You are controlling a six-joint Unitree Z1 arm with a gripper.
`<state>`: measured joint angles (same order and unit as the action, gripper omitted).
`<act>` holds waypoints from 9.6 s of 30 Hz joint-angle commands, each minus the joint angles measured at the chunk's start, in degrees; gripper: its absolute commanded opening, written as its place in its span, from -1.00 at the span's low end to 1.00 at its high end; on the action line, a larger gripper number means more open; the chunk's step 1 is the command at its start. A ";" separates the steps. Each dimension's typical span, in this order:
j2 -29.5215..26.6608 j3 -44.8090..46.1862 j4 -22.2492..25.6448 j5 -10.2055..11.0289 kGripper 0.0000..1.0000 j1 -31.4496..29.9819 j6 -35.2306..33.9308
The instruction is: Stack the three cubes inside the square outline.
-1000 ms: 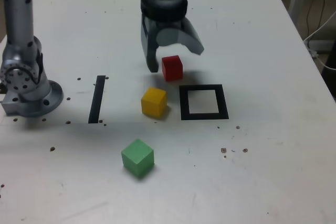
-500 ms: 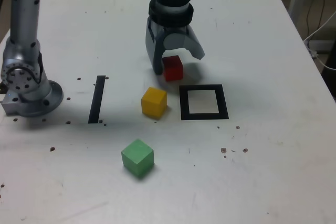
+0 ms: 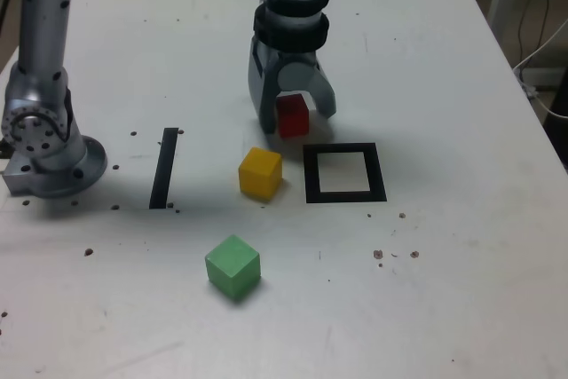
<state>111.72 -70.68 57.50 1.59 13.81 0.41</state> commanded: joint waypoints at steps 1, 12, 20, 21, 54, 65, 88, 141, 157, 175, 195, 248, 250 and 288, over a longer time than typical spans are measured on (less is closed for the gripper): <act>0.37 0.15 -0.77 -0.10 -0.15 0.10 0.12; 0.21 0.40 -1.33 -0.29 -0.44 0.25 0.11; -1.11 0.73 -1.27 -1.41 -0.58 0.14 0.10; -1.31 0.67 -1.28 -1.38 -0.60 0.07 0.10; 0.50 -11.23 6.17 -0.90 -0.69 -21.30 -12.26; 1.61 -11.12 4.75 0.21 -0.68 -21.08 -12.11; 4.71 -10.75 3.93 2.38 -0.50 -18.23 -10.07; -10.38 -7.72 9.41 2.84 0.99 -19.13 -1.41; -15.36 10.51 4.22 2.53 0.99 -21.35 13.31; -14.73 12.89 -1.14 4.13 0.89 -26.55 9.61; -10.40 12.43 -1.80 6.47 0.70 -25.52 9.71; -10.65 10.73 -1.45 5.45 -0.76 -27.01 6.45; -11.24 8.33 0.71 5.50 -0.77 -27.01 6.45; 1.30 -19.55 15.52 0.91 -0.76 -18.20 -1.91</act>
<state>112.75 -90.03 72.96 2.68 -4.51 -1.61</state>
